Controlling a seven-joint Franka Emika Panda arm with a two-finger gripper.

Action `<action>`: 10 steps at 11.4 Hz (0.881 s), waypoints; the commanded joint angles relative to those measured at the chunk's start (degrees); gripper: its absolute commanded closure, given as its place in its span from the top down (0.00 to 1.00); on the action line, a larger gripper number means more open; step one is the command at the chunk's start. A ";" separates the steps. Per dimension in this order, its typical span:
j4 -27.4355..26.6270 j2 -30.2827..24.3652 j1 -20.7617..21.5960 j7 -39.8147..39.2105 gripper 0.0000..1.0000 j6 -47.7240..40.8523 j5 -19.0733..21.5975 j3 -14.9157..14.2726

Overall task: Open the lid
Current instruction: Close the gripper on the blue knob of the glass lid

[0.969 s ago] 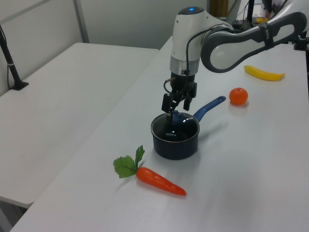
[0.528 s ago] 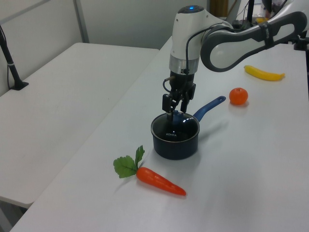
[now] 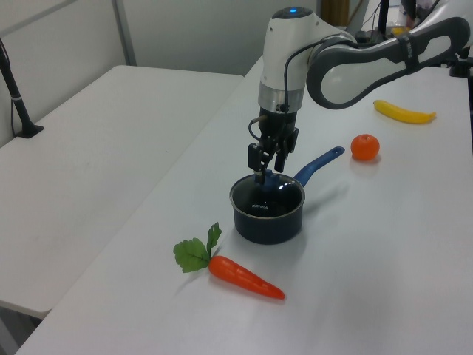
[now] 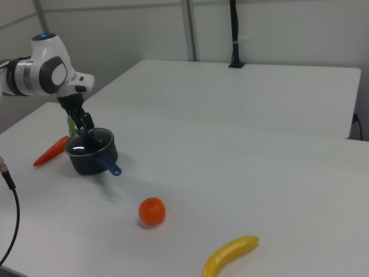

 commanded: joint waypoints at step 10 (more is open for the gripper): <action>0.99 1.27 0.74 0.71 0.45 0.12 0.00 -0.31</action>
